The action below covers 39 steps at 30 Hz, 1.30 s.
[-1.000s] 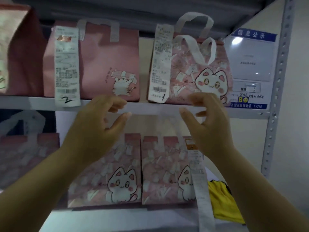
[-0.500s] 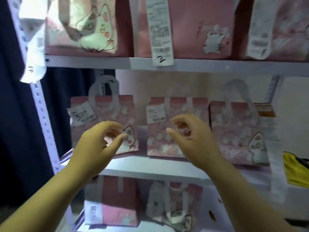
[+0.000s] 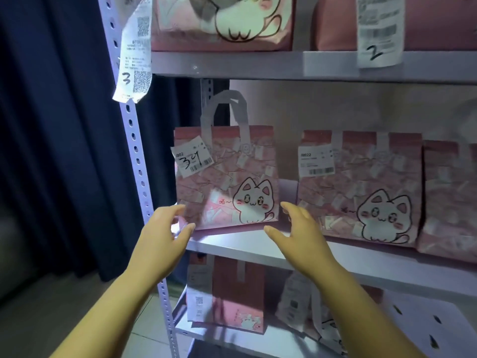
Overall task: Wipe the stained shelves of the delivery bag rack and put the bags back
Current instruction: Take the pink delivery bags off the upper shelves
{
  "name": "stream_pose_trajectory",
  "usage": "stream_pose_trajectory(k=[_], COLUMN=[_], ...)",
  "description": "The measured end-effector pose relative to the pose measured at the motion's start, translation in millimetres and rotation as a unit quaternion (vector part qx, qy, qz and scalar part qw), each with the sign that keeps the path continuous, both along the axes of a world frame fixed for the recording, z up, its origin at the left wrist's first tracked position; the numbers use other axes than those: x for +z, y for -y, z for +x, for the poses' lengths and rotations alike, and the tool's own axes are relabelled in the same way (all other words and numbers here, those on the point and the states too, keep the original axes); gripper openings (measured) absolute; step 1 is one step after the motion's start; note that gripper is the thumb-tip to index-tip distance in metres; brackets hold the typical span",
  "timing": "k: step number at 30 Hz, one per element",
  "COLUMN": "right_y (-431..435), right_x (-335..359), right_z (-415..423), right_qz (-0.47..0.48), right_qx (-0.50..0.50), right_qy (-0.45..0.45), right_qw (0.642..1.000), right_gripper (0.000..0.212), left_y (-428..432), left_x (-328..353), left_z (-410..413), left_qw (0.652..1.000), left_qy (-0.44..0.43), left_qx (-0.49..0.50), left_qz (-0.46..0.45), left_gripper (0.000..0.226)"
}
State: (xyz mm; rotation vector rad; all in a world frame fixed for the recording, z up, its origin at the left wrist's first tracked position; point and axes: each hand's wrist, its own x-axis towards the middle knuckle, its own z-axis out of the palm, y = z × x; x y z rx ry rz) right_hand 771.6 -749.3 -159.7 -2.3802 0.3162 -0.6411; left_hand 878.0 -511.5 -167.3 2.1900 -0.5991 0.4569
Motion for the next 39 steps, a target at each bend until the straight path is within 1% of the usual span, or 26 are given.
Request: stream_pose_trajectory(k=[2, 4, 6, 8, 10, 12, 15, 17, 18, 22, 24, 28, 31, 33, 35, 39], right_y=[6.2, 13.3, 20.2, 25.9, 30.5, 34.7, 38.2, 38.2, 37.7, 34.7, 33.7, 32.8, 31.4, 30.8, 30.6, 36.1], right_x=[-4.2, -6.1, -6.9, -8.2, -9.2, -10.0, -7.3, -5.4, -5.2, -7.1, -5.6, -1.9, 0.1, 1.1, 3.2, 2.8], right_z=[14.8, 30.0, 45.3, 59.4, 70.8, 80.2, 89.0, 90.4, 90.7, 88.8, 87.3, 82.5, 72.4, 61.9, 47.9, 13.5], right_qz=[-0.002, -0.014, -0.020, -0.012, -0.005, -0.010, 0.001, 0.009, 0.015, 0.022, 0.030, 0.044, 0.057, 0.061, 0.061, 0.084], right_qx=[-0.009, -0.015, -0.015, -0.015, -0.013, 0.000, 0.022, 0.024, 0.022, 0.011, 0.010, -0.010, -0.038, -0.050, -0.055, -0.078], right_qy=[-0.010, -0.019, -0.028, -0.046, -0.044, -0.015, 0.020, 0.037, 0.043, 0.040, 0.039, 0.041, 0.065, 0.083, 0.113, 0.146], right_qw=[1.000, 1.000, 0.999, 0.999, 0.999, 1.000, 1.000, 0.999, 0.999, 0.999, 0.999, 0.998, 0.996, 0.993, 0.990, 0.983], right_gripper=[0.070, 0.070, 0.065, 0.056, 0.052, 0.053, 0.065, 0.068, 0.066, 0.059, 0.057, 0.053, 0.039, 0.043, 0.042, 0.028], left_y=[6.1, 13.0, 19.6, 25.5, 30.8, 35.0, 39.0, 41.0, 41.3, 36.9, 34.7, 32.7, 29.1, 27.6, 28.0, 38.8], left_x=[-2.0, -2.8, -3.0, -1.9, 0.2, 1.0, -2.4, -3.2, -2.6, -0.5, 1.0, 2.4, 4.5, 8.6, 13.1, 18.1], left_z=[9.7, 16.4, 23.5, 30.7, 37.8, 43.3, 48.3, 49.3, 50.0, 57.2, 59.1, 54.9, 46.8, 40.2, 31.2, 8.8], left_qw=[1.000, 0.999, 0.999, 0.998, 0.997, 0.996, 0.993, 0.992, 0.992, 0.992, 0.993, 0.995, 0.996, 0.995, 0.995, 0.995], left_qy=[0.001, -0.003, -0.013, -0.029, -0.034, -0.048, -0.078, -0.079, -0.078, -0.078, -0.080, -0.052, 0.009, 0.042, 0.056, 0.054], left_qx=[-0.001, 0.009, 0.032, 0.052, 0.065, 0.074, 0.092, 0.100, 0.101, 0.099, 0.091, 0.079, 0.079, 0.078, 0.063, -0.006], left_qz=[-0.014, -0.037, -0.042, -0.035, -0.021, -0.012, 0.002, 0.002, -0.004, -0.006, -0.008, -0.027, -0.049, -0.039, -0.048, -0.079], left_gripper=[0.043, 0.048, 0.056, 0.060, 0.056, 0.050, 0.050, 0.042, 0.039, 0.046, 0.044, 0.037, 0.032, 0.030, 0.031, 0.029])
